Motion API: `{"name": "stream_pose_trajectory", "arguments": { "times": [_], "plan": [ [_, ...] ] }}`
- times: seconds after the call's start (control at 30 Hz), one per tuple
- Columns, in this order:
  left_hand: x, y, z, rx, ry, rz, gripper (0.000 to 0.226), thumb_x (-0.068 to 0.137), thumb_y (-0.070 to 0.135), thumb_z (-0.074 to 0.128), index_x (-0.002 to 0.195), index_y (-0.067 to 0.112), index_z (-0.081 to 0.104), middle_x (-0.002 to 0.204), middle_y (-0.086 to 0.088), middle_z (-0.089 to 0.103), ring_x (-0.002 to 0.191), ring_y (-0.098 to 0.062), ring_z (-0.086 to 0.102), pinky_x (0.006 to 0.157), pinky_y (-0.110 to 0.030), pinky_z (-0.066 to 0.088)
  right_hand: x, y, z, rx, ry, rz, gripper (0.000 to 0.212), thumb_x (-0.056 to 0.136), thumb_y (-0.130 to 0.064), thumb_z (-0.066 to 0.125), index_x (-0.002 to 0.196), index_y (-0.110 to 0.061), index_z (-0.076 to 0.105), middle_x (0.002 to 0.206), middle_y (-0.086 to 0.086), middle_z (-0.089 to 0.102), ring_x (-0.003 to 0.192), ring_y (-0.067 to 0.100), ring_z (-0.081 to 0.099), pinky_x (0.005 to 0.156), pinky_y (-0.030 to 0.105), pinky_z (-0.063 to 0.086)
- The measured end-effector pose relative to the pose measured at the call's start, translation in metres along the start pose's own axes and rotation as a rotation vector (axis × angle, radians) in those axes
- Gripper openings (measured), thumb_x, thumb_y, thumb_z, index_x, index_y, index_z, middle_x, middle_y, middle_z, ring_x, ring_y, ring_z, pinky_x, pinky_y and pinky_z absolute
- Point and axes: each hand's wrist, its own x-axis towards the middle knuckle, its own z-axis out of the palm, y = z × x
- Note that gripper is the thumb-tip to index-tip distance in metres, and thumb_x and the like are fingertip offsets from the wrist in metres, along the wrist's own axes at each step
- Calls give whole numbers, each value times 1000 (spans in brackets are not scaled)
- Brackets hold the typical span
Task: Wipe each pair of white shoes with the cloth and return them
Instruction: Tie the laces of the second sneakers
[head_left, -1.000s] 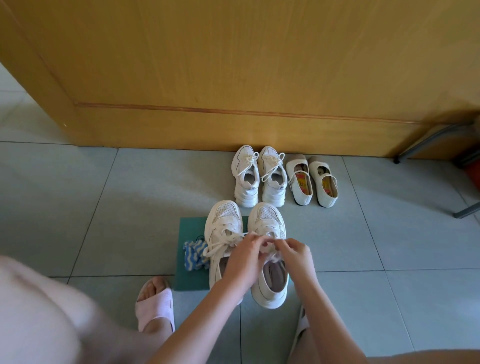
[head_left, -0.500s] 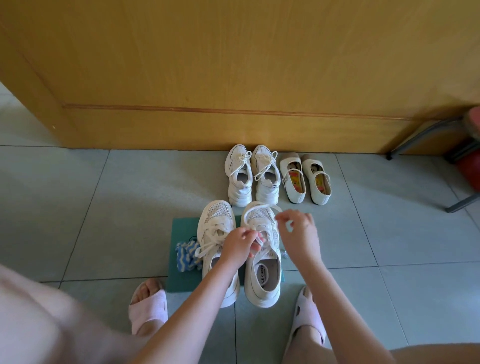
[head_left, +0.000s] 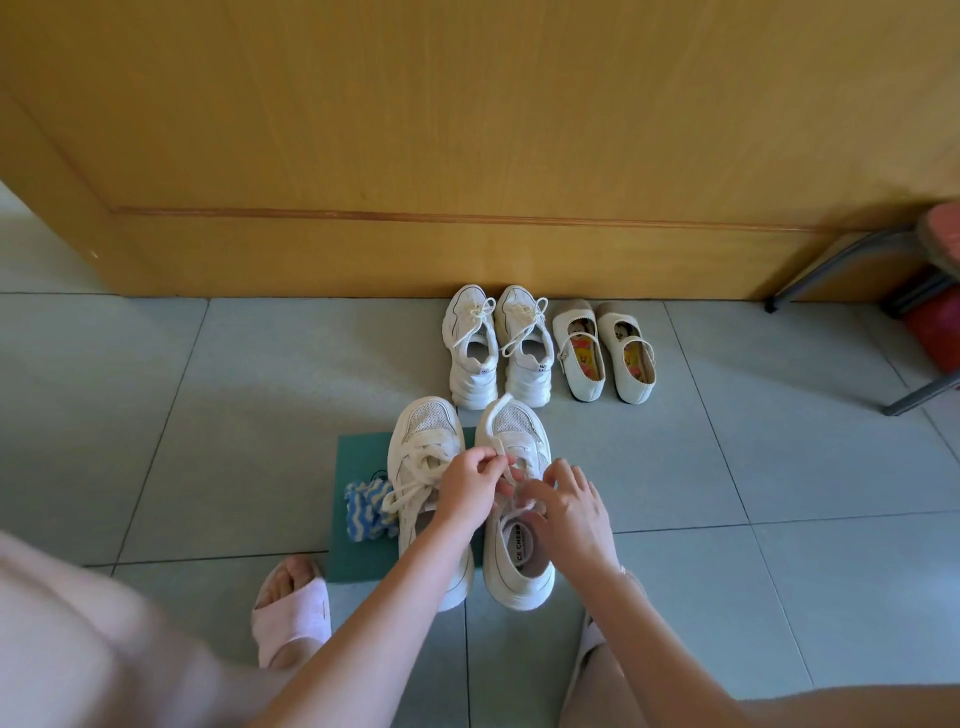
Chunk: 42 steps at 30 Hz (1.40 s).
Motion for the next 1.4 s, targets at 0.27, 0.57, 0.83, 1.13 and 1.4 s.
{"name": "stream_pose_trajectory", "arguments": {
  "times": [0.27, 0.57, 0.83, 1.13, 1.4],
  "plan": [
    [1, 9, -2, 261, -133, 150, 22, 99, 23, 43, 102, 15, 64, 85, 5, 63, 67, -5, 54, 57, -12, 40, 34, -10, -48, 753, 132, 391, 16, 87, -13, 56, 75, -3, 58, 55, -2, 45, 50, 11, 35, 49, 21, 30],
    [-3, 16, 3, 381, -340, 258, 25, 92, 27, 56, 70, 14, 55, 66, 4, 51, 57, -7, 43, 58, -22, 32, 78, -32, -70, 912, -125, 326, 25, 94, -21, 51, 87, -1, 65, 65, 5, 62, 54, 17, 51, 56, 27, 45],
    [2, 20, 1, 260, -300, 174, 28, 99, 25, 42, 90, 12, 65, 72, 9, 57, 65, -4, 51, 56, -9, 34, 59, 0, -47, 342, -292, 202, 40, 89, -3, 36, 120, -23, 53, 104, -7, 68, 110, 15, 48, 98, 33, 25],
    [8, 15, -2, -3, -142, 60, 26, 92, 22, 58, 91, -1, 70, 58, 11, 66, 47, 7, 53, 54, -12, 41, 43, 22, -51, 228, -116, 153, 15, 87, -34, 62, 90, -24, 72, 65, -24, 51, 89, 13, 44, 80, 28, 23],
    [4, 16, -4, -131, -154, -54, 13, 82, 9, 69, 95, 8, 72, 84, 1, 69, 69, -10, 59, 65, -18, 48, 38, 10, -62, 338, -465, 187, 17, 83, -28, 69, 94, -16, 73, 77, -14, 56, 58, -1, 43, 51, 10, 32]
  ]
}}
